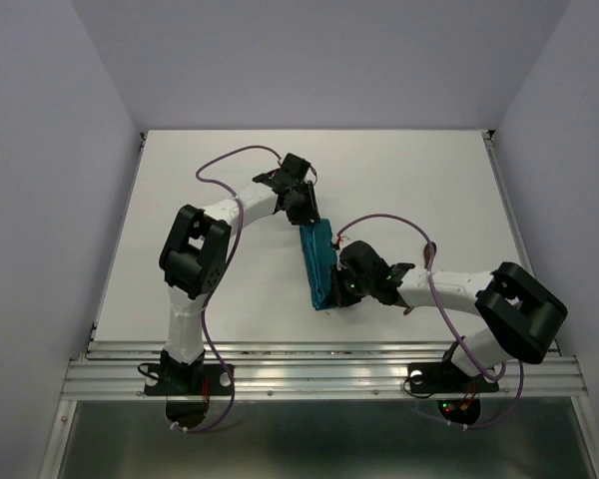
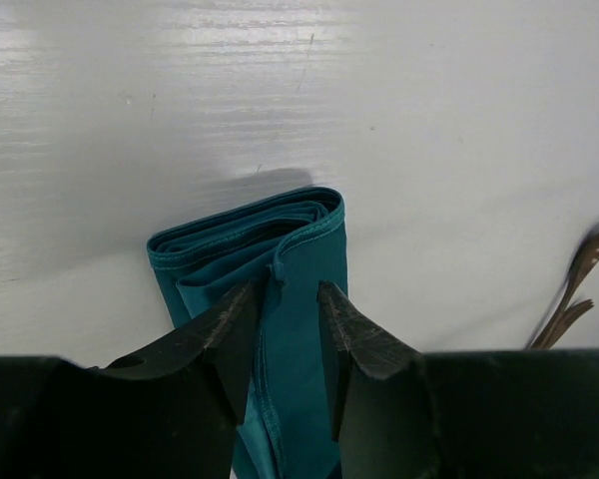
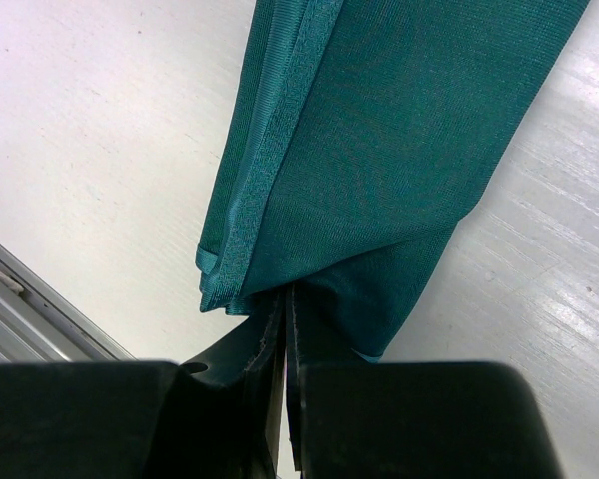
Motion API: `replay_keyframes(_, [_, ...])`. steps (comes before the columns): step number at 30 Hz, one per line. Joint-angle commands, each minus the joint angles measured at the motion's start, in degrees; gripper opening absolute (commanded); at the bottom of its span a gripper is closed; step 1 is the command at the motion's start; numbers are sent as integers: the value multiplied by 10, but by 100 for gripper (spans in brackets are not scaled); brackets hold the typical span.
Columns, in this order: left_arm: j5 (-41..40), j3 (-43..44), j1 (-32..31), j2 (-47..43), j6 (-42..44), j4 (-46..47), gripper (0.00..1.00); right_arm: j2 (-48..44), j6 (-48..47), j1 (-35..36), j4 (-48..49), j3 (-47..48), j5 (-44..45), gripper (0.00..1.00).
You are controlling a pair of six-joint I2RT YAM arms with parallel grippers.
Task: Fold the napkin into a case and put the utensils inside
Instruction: Smooth out the smaller rectangle-folded napkin at the center of the board.
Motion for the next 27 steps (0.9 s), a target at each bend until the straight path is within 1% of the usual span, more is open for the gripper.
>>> replay_keyframes(1, [-17, 31, -4, 10, 19, -24, 42, 9, -14, 4, -60, -12, 32, 7])
replay_keyframes(3, [-12, 32, -5, 17, 19, -25, 41, 9, -14, 4, -61, -11, 33, 8])
replay_keyframes(6, [-11, 38, -5, 25, 18, -26, 36, 8, -12, 4, -63, -11, 35, 8])
replay_keyframes(8, [-10, 38, -5, 26, 18, -27, 29, 4, -10, 4, -65, -11, 38, 8])
replay_keyframes(9, [-10, 39, -5, 27, 18, -29, 22, 1, -10, 4, -67, -10, 40, 8])
replay_keyframes(10, [-11, 39, -5, 26, 17, -31, 19, -1, -8, 4, -70, -10, 42, 8])
replay_keyframes(13, [-9, 29, -5, 14, 15, -33, 9, -18, 0, 4, -80, -10, 50, 9])
replay_keyframes(15, [0, 17, -4, -5, 12, -24, 6, -42, 10, 4, -90, -10, 76, 11])
replay_keyframes(16, [3, 3, -4, -12, 10, -20, 1, -50, 12, 4, -93, -8, 80, 11])
replay_keyframes(19, [20, -23, -4, -32, 6, -9, 0, -75, 16, 4, -113, 1, 92, 15])
replay_keyframes(21, [26, -35, -4, -44, 3, -4, 0, -83, 16, 4, -130, 17, 99, 25])
replay_keyframes(23, [28, -55, -4, -53, 2, 0, 0, -92, 15, 4, -135, 28, 103, 29])
replay_keyframes(27, [38, -79, -3, -72, -1, 10, 0, -96, 14, 4, -146, 46, 108, 33])
